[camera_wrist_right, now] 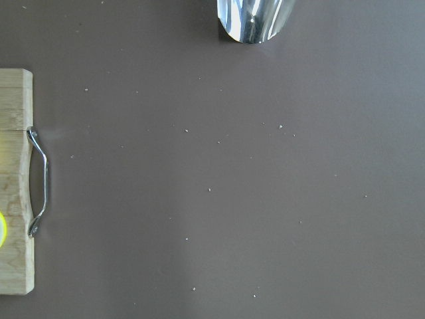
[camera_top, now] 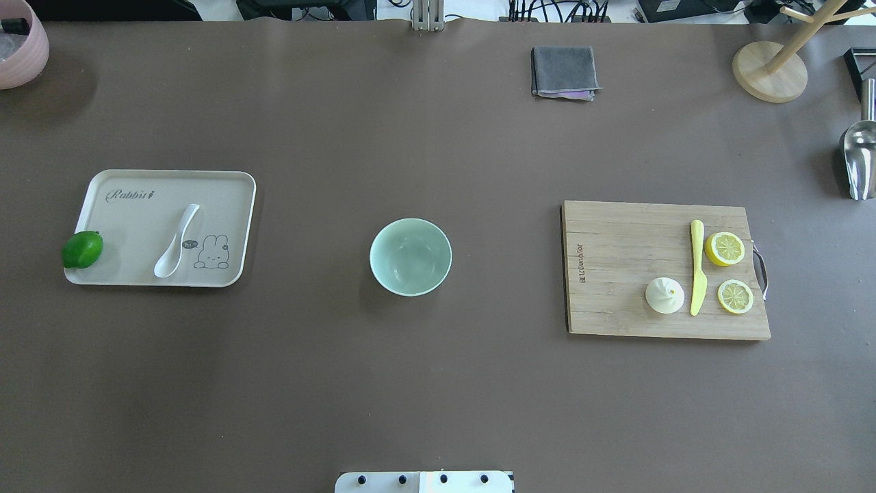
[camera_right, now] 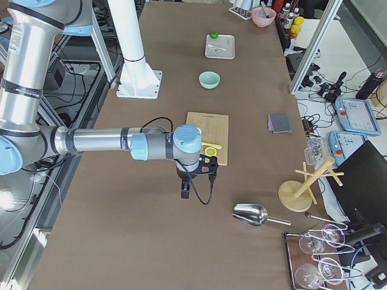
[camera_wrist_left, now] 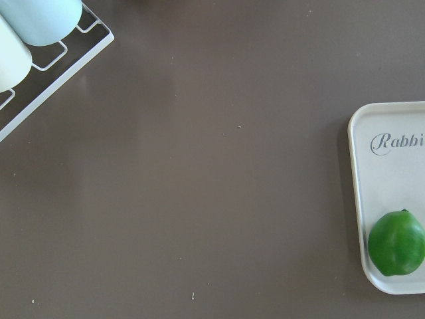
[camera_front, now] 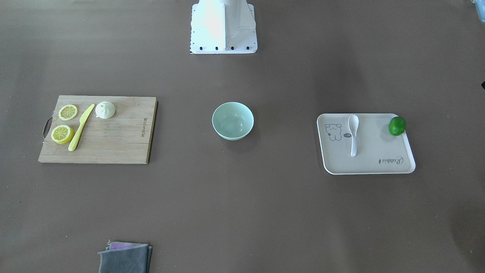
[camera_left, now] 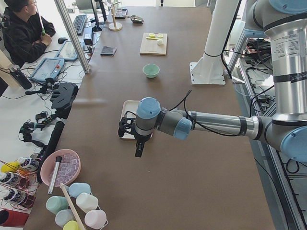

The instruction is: Put spoon and bun in bowl

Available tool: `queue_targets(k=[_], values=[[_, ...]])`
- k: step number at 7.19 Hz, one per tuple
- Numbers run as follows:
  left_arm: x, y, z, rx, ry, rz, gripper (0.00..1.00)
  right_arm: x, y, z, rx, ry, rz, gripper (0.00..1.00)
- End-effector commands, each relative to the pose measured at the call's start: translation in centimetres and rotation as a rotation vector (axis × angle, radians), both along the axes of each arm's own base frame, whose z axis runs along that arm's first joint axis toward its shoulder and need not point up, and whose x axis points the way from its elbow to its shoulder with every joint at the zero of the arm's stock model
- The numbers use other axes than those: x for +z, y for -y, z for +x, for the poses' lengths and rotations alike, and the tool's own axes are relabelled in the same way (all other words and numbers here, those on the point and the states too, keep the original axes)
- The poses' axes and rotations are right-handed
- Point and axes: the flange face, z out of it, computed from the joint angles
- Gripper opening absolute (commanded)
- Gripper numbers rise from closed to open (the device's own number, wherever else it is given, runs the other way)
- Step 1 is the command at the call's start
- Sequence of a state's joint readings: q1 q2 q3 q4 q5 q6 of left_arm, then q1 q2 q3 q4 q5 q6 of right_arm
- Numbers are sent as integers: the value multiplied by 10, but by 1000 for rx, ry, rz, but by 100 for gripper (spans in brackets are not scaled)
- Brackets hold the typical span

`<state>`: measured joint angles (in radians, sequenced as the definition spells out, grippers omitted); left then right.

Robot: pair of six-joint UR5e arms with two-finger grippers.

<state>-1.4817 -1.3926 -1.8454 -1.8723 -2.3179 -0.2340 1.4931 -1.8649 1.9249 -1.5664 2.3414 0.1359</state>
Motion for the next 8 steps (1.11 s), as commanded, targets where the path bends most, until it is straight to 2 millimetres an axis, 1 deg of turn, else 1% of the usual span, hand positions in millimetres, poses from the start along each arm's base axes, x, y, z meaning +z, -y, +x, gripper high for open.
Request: queue_targets(k=[1,2,3,4,5,6,7,8], values=[[-42,20,18,36,-24,162,98,-15,11,-4,-4,46,34,100],[-51,26,40,73,-62,151,98,-38,35,-7,-6,51,106,100],[-75,43,71,83,-101,136,98,-55,52,-14,-20,57,135,100],[-92,52,109,142,-110,159,98,-54,52,-26,-45,79,127,100],[-98,57,137,149,-106,137,98,-52,53,-35,-64,101,124,100],[-124,67,168,82,-130,83,98,-56,53,-36,-63,109,128,100],[-137,69,205,67,-106,93,98,-66,58,-39,-32,147,99,100],[-130,66,245,100,-68,102,98,-80,68,-53,-36,156,101,100]])
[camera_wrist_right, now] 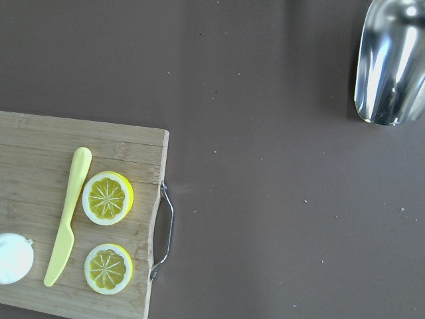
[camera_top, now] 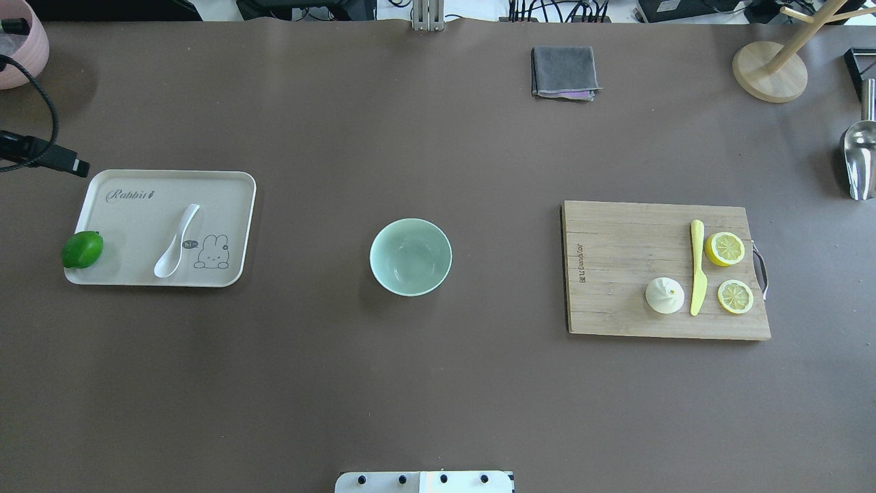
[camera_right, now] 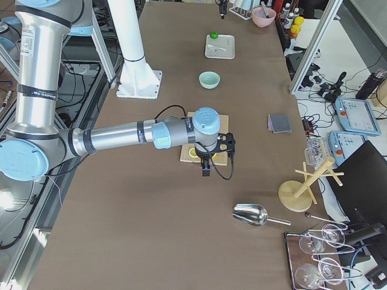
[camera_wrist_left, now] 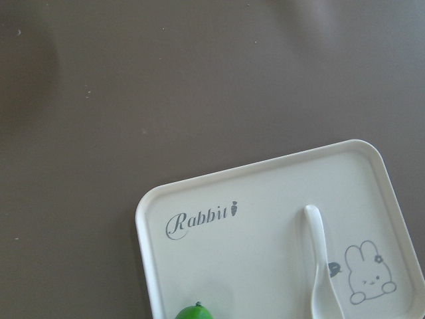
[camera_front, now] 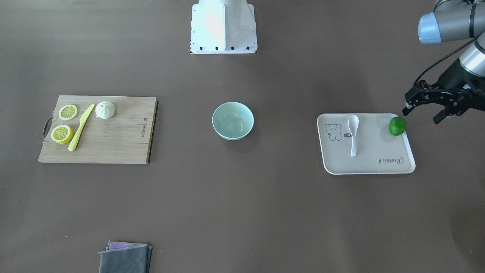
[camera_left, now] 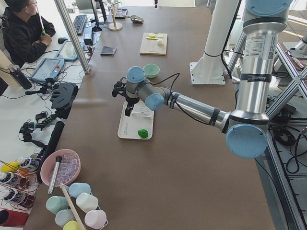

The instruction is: Put spoon and bun in bowl

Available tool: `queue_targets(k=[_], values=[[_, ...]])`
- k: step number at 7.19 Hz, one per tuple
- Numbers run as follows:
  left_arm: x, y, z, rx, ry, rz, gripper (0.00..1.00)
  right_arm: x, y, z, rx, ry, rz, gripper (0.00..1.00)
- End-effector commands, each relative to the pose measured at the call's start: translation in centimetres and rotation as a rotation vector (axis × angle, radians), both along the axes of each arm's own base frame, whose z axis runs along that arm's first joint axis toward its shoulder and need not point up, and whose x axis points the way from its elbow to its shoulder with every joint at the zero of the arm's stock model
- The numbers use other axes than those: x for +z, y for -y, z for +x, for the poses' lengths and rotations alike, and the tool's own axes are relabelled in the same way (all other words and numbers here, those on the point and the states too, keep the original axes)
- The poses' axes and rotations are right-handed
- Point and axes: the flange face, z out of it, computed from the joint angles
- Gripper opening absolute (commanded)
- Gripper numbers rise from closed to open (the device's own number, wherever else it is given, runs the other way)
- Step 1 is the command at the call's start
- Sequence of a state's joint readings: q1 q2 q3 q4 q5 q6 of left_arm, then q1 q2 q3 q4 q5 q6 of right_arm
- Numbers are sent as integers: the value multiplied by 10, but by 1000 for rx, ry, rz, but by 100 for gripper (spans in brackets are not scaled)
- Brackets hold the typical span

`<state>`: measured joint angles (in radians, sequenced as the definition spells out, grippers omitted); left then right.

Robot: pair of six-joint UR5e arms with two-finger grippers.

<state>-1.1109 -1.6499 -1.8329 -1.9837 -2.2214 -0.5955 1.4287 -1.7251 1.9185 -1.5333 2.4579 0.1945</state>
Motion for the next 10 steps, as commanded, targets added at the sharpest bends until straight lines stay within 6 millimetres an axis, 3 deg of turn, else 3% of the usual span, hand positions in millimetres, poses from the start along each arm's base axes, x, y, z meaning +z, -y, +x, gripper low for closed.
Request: queue_targets(k=[1,2,4,7,9,10], values=[[-6,12,70,3,28,-23,98,-29,18,-24,-6,29,4,100],[-6,16,90,-7,21,-68,98,-38,23,-40,-20,27,2,100],[6,17,109,17,37,-87,98,-56,34,-77,-44,18,-10,100],[18,2,152,22,102,-68,98,-85,43,-120,-37,28,-60,100],[48,1,169,45,96,-59,98,-94,44,-147,-61,12,-53,100],[61,0,177,41,78,-59,97,-97,45,-150,-65,12,-47,100]])
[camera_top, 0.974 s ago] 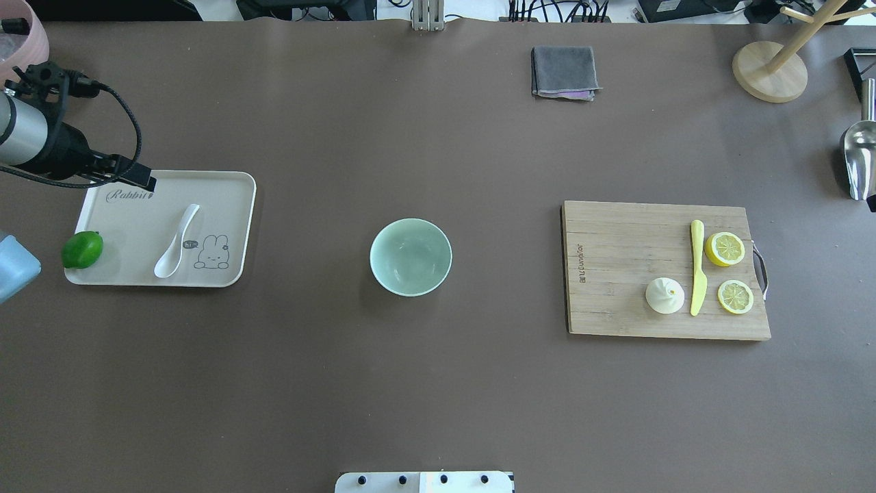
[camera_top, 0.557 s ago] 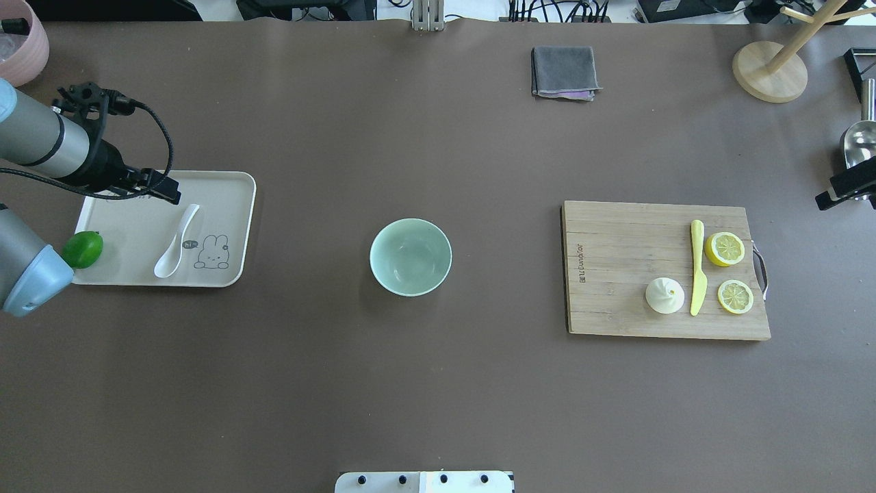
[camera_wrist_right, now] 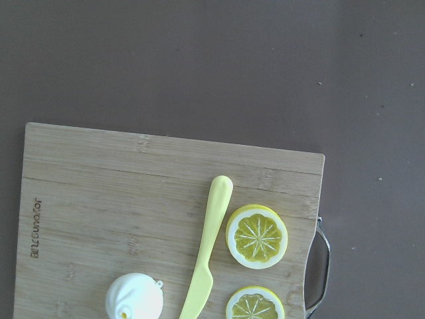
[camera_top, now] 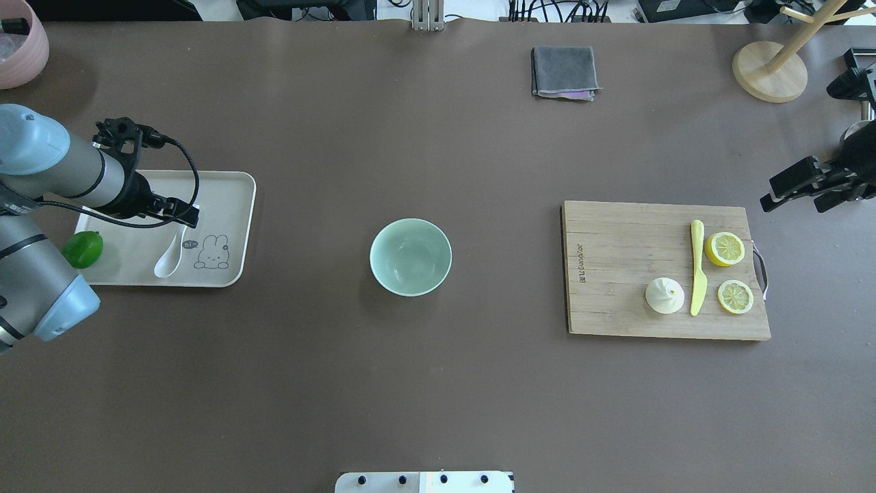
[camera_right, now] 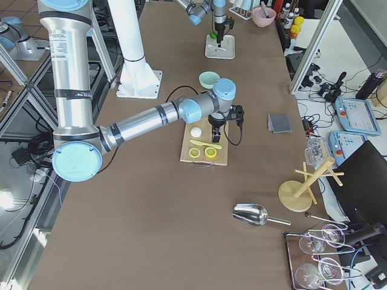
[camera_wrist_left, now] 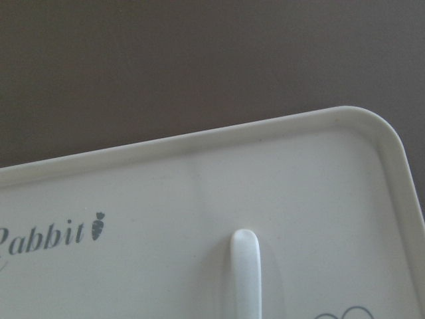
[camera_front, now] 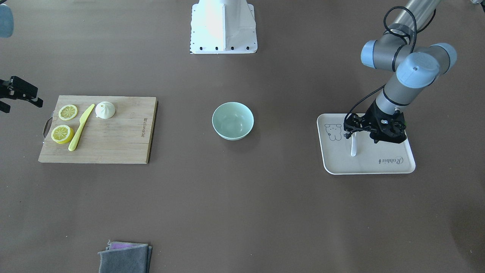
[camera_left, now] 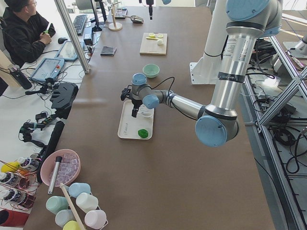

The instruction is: Put spoon and bun in bowl

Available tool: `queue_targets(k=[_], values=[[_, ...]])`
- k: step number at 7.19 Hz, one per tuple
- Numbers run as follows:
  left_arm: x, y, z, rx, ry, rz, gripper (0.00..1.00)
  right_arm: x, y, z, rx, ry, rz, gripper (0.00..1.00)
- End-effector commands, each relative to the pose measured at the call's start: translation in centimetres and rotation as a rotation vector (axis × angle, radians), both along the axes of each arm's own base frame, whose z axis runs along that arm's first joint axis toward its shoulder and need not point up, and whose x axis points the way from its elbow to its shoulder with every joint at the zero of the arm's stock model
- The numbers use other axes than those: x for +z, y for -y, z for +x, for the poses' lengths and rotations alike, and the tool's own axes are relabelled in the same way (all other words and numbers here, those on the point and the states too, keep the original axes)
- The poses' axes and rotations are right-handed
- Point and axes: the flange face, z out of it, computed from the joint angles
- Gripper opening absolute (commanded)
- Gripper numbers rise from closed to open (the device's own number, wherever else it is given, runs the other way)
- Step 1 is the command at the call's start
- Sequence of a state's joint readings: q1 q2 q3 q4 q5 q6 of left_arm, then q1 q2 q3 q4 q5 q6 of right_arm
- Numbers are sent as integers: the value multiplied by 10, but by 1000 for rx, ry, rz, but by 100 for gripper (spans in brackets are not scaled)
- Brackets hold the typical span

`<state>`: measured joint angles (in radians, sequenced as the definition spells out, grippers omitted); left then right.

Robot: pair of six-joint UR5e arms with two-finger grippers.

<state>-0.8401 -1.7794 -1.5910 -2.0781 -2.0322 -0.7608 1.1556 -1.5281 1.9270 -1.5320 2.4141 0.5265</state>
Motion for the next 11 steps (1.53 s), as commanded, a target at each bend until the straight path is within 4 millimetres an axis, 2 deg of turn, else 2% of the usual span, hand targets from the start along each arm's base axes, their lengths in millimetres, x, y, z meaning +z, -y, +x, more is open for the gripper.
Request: queue_targets(k=[1,2,3,4,5,6,7,9,10,11], values=[[13,-3,17,5,-30,8,86,-6,2,-10,-12,-1,10,100],[8,-2,18,3,-33,13,68,-7,3,-10,-12,0,13,100],[6,-2,16,0,-35,17,62,-6,3,-10,-11,-1,10,100],[11,-3,14,-2,-29,11,27,-6,3,-10,-11,-1,10,100],[16,-4,11,-7,-16,9,0,-7,2,-12,-15,0,12,100],[18,-4,9,-22,-5,16,0,-7,1,-14,-18,0,12,100],[12,-7,5,-23,-15,23,0,-7,1,-15,-22,0,12,100],[-37,-18,-7,0,-42,7,0,-21,3,-23,-6,10,0,100],[-65,-11,-15,-15,-46,3,0,-28,3,-36,-11,5,0,100],[-80,-6,-10,-17,-59,13,0,-37,3,-55,-5,-7,-5,100]])
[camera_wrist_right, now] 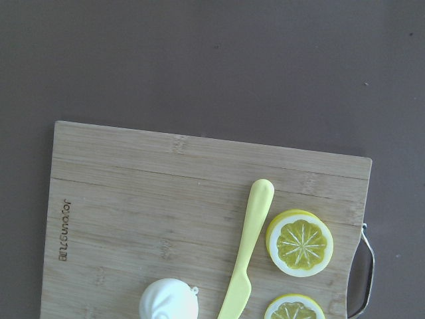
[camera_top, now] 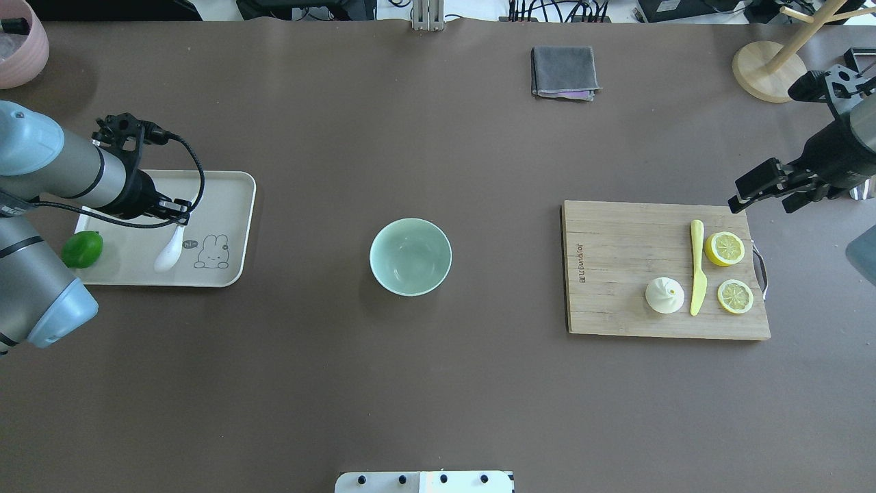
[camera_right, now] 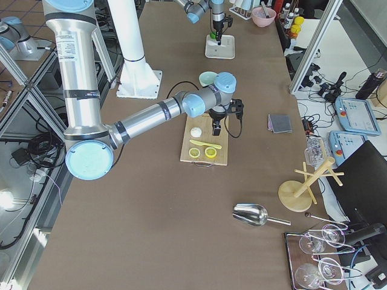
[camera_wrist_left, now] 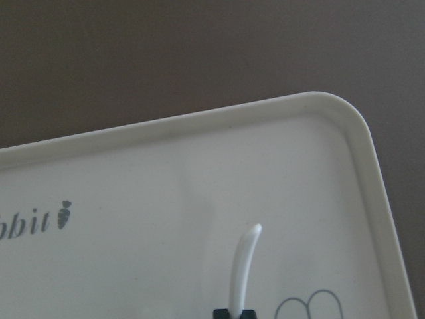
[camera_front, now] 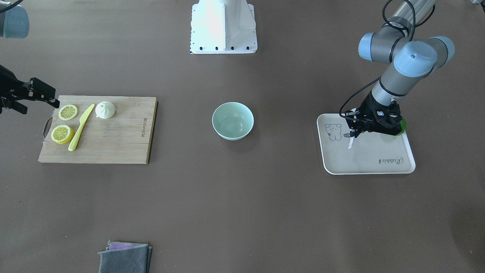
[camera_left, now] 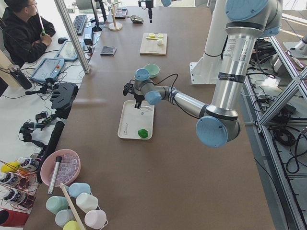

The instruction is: Put spoon and bun in bowl

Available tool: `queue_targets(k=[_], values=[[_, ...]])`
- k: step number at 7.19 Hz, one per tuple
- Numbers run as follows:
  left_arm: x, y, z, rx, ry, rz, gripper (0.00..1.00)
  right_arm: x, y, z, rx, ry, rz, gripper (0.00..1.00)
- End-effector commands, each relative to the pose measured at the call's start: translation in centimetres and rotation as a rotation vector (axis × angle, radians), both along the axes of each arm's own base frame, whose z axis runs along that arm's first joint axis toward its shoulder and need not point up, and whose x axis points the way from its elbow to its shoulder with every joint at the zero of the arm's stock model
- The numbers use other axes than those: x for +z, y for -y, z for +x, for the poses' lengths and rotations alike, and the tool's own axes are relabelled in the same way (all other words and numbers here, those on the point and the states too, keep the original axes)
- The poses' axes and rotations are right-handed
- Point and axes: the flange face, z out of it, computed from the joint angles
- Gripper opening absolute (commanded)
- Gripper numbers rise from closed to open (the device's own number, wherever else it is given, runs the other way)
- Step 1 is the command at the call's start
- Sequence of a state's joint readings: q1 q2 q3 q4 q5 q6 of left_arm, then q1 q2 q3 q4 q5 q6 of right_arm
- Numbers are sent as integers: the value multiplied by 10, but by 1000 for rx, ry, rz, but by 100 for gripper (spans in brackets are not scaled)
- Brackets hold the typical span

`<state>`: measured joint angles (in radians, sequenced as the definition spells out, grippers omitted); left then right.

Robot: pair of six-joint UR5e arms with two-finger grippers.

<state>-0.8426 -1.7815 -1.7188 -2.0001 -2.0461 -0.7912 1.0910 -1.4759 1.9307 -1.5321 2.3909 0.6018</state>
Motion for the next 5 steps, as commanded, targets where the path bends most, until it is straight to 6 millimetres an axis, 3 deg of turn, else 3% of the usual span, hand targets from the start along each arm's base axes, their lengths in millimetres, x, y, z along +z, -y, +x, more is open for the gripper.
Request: queue_targets(k=[1,3,4,5], values=[[-51,14,8,-58,-59,-31,0,-31,0,-48,17,-17,-12,100],[-132,39,38,-163,-158,-129,0,-53,-7,-87,2,-23,0,100],[-164,42,55,-193,-191,-183,0,-63,-12,-104,6,-20,-19,100],[-202,48,69,-227,-242,-226,0,-62,-25,-129,6,-57,-9,100]])
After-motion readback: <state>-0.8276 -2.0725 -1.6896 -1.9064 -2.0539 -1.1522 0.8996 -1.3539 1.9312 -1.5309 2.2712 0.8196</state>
